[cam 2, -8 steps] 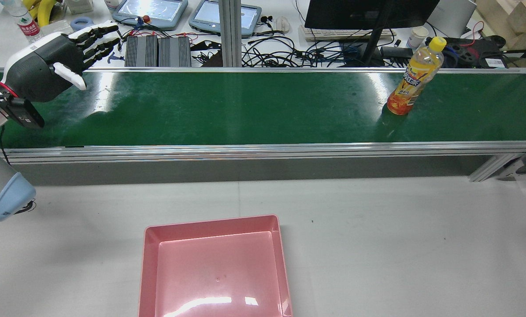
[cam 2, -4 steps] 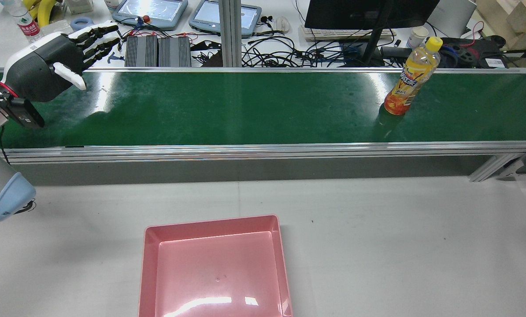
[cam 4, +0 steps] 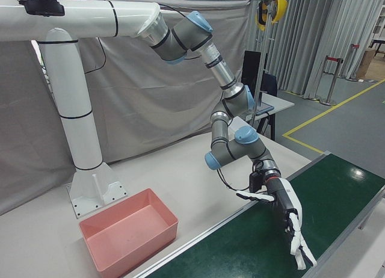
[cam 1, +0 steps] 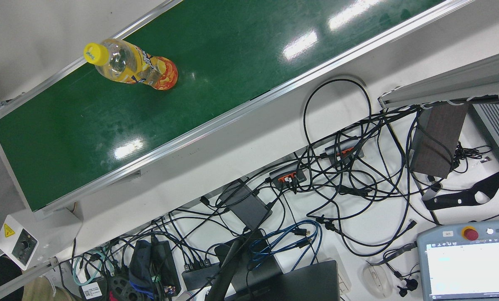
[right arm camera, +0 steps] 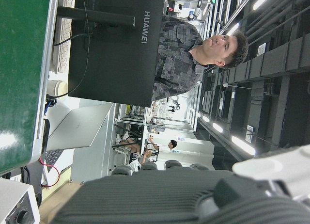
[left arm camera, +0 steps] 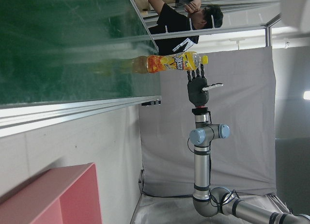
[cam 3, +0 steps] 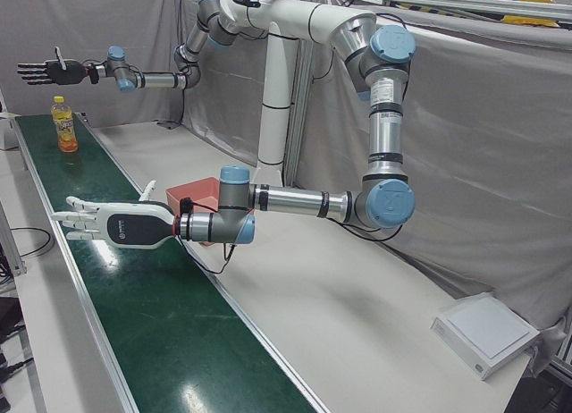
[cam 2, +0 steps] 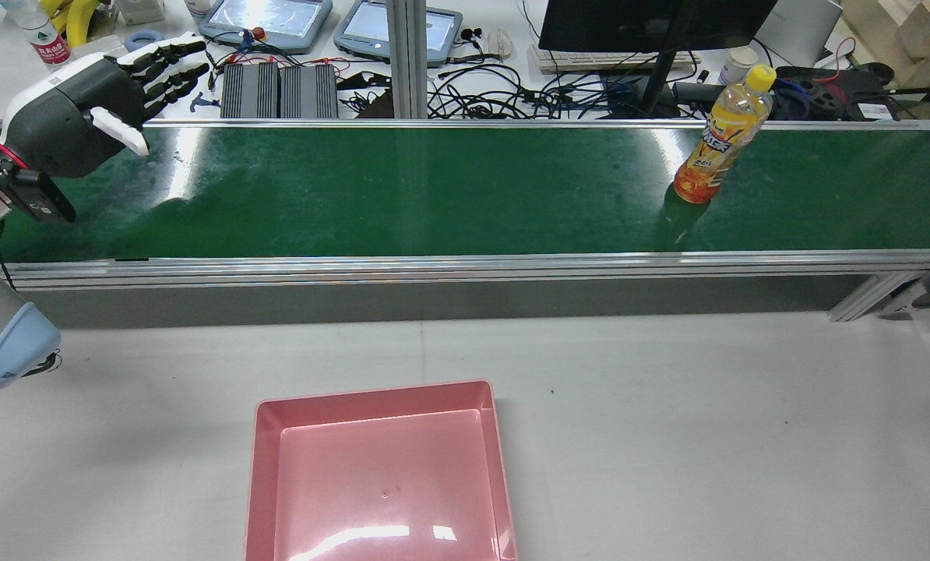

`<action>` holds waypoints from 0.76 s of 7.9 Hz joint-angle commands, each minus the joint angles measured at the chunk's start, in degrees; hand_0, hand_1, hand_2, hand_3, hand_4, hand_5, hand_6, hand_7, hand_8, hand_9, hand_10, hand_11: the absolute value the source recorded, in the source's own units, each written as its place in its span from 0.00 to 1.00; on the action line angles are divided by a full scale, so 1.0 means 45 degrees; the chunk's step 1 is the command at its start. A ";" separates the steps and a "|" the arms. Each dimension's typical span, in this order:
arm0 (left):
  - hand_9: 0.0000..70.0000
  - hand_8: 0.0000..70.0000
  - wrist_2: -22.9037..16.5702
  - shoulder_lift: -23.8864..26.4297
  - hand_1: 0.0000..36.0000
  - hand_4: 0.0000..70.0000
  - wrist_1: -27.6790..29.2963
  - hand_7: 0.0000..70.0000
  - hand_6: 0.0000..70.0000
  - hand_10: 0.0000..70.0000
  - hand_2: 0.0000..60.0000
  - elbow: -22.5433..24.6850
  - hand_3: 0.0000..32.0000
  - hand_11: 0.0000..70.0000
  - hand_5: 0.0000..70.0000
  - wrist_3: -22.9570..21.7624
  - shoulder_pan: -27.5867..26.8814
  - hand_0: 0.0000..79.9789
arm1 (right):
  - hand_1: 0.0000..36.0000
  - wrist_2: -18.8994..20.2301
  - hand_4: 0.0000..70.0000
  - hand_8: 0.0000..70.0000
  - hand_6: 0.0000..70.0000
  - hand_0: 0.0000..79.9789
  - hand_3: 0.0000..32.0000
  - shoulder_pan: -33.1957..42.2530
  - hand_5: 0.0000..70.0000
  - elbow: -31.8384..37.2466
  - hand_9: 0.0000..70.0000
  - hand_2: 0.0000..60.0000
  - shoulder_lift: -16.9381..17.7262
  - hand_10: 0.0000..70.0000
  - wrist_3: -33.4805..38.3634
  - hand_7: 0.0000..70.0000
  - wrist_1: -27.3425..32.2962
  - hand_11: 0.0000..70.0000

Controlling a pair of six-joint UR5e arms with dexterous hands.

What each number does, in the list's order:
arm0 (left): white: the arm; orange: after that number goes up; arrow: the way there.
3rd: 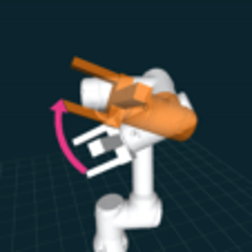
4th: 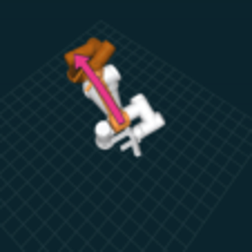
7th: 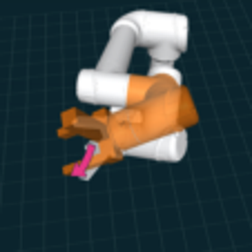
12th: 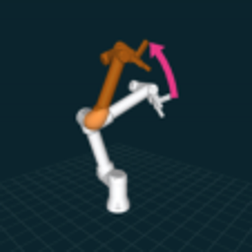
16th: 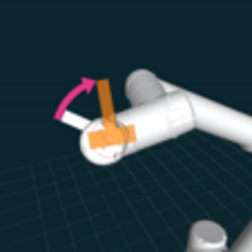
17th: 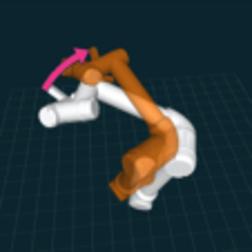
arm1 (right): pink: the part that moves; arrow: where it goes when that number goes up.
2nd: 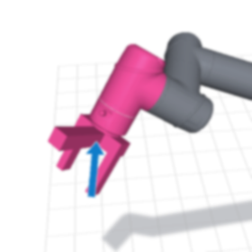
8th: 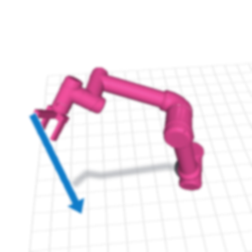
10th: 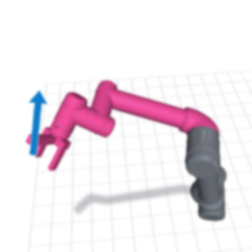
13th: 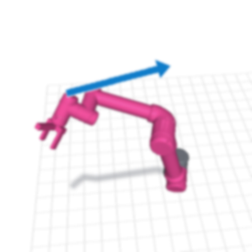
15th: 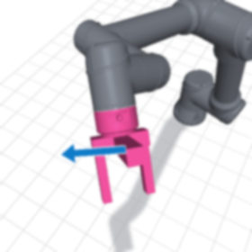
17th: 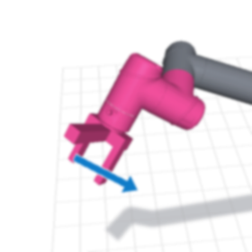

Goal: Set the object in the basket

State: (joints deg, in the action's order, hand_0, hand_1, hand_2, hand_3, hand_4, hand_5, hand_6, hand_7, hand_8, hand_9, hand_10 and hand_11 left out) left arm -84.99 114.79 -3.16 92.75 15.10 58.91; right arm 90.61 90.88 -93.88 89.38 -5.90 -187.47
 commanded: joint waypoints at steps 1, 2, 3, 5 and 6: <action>0.14 0.11 0.0000 -0.0001 0.07 0.18 0.0000 0.02 0.00 0.03 0.00 -0.0006 0.04 0.06 0.25 0.0023 0.0015 0.75 | 0.00 0.0000 0.00 0.00 0.00 0.00 0.00 -0.0001 0.00 -0.0017 0.00 0.00 0.0000 0.00 0.0004 0.00 0.0000 0.00; 0.15 0.11 0.0000 -0.0001 0.07 0.18 0.0000 0.02 0.00 0.03 0.00 0.0014 0.03 0.06 0.25 0.0023 -0.0005 0.75 | 0.00 0.0000 0.00 0.00 0.00 0.00 0.00 0.0019 0.00 -0.0017 0.00 0.00 0.0000 0.00 0.0004 0.00 0.0000 0.00; 0.15 0.12 0.0000 -0.0001 0.07 0.18 0.0000 0.02 0.00 0.03 0.00 0.0014 0.02 0.06 0.26 0.0042 -0.0005 0.75 | 0.00 0.0000 0.00 0.00 0.00 0.00 0.00 0.0019 0.00 -0.0017 0.00 0.00 0.0000 0.00 0.0004 0.00 0.0000 0.00; 0.15 0.11 0.0000 -0.0001 0.07 0.18 0.0000 0.02 0.00 0.03 0.00 0.0014 0.02 0.06 0.25 0.0023 -0.0005 0.75 | 0.00 0.0000 0.00 0.00 0.00 0.00 0.00 -0.0001 0.00 -0.0037 0.00 0.00 0.0000 0.00 0.0004 0.00 0.0000 0.00; 0.15 0.12 0.0000 -0.0001 0.07 0.18 0.0000 0.02 0.00 0.03 0.00 0.0014 0.03 0.06 0.25 0.0042 -0.0005 0.75 | 0.00 0.0000 0.00 0.00 0.00 0.00 0.00 -0.0001 0.00 -0.0037 0.00 0.00 0.0000 0.00 0.0004 0.00 0.0000 0.00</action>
State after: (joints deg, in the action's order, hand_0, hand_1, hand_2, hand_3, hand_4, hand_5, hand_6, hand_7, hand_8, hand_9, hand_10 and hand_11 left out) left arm -84.99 114.79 -3.16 92.81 15.22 58.89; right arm 90.62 90.91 -94.02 89.39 -5.89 -187.47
